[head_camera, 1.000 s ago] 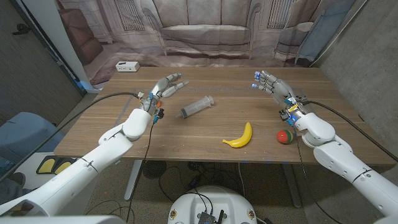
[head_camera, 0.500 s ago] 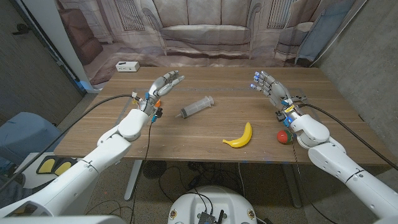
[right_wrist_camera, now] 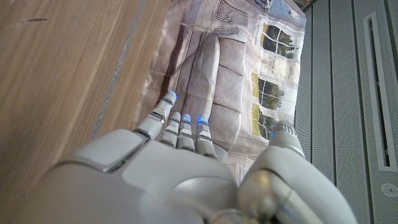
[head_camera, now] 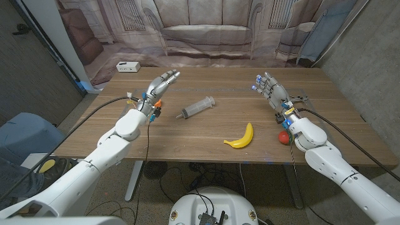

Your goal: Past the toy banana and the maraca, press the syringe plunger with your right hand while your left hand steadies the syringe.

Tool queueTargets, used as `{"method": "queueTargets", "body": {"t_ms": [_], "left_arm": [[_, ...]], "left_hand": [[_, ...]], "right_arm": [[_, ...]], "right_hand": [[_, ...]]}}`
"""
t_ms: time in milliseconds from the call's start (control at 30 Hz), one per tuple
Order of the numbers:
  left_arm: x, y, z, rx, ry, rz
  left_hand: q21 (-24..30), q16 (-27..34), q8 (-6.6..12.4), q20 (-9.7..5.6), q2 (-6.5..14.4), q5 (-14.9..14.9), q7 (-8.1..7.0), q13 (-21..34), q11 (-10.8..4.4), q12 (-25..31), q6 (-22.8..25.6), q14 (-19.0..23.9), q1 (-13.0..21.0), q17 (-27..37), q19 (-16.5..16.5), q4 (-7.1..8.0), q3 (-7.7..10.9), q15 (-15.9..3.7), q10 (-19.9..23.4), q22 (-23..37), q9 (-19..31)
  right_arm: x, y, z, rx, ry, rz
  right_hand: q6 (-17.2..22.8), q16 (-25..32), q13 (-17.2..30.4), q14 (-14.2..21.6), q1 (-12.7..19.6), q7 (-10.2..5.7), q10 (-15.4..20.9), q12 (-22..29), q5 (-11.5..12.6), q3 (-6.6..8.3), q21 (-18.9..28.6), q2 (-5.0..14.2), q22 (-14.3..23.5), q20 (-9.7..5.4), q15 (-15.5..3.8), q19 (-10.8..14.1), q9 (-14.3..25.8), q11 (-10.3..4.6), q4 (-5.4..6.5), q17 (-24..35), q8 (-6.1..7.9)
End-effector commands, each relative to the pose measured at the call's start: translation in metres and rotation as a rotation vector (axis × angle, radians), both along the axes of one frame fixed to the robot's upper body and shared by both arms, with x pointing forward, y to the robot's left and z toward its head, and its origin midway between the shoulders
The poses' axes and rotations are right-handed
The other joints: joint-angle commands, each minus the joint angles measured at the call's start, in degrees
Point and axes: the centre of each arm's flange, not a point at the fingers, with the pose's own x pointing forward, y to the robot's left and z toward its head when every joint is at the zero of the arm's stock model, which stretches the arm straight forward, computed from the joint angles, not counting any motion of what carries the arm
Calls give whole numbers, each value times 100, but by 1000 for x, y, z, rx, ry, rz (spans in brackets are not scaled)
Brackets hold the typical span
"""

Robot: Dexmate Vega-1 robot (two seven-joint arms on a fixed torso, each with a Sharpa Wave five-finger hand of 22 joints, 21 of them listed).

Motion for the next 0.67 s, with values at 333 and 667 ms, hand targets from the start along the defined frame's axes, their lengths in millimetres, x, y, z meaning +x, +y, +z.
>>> {"method": "queueTargets", "body": {"t_ms": [333, 667], "left_arm": [[22, 7, -13, -107, 80, -64], [23, 6, -17, -108, 88, -64]], "left_hand": [[-86, -15, 37, -44, -29, -7, 86, -16, -6, 15, -88, -106, -96, -5, -57, 10, -44, 25, -86, 11, 15], [-130, 3, 51, -52, -35, -3, 81, -41, -28, 33, -95, -122, -133, -7, -67, 13, -60, 33, -108, 11, 14]], "right_arm": [[16, -15, -17, 71, 45, 24], [16, -17, -20, 69, 50, 19]], "right_hand": [[-241, 29, -12, -63, -91, 68, -86, 11, 29, -48, -4, -54, -1, 2, 20, -40, 20, 3, 14, -4, -77], [-234, 50, -13, -46, -120, 68, -48, 39, 32, -61, 7, -62, -2, 9, 32, -44, 19, 11, 24, -6, -64]]}}
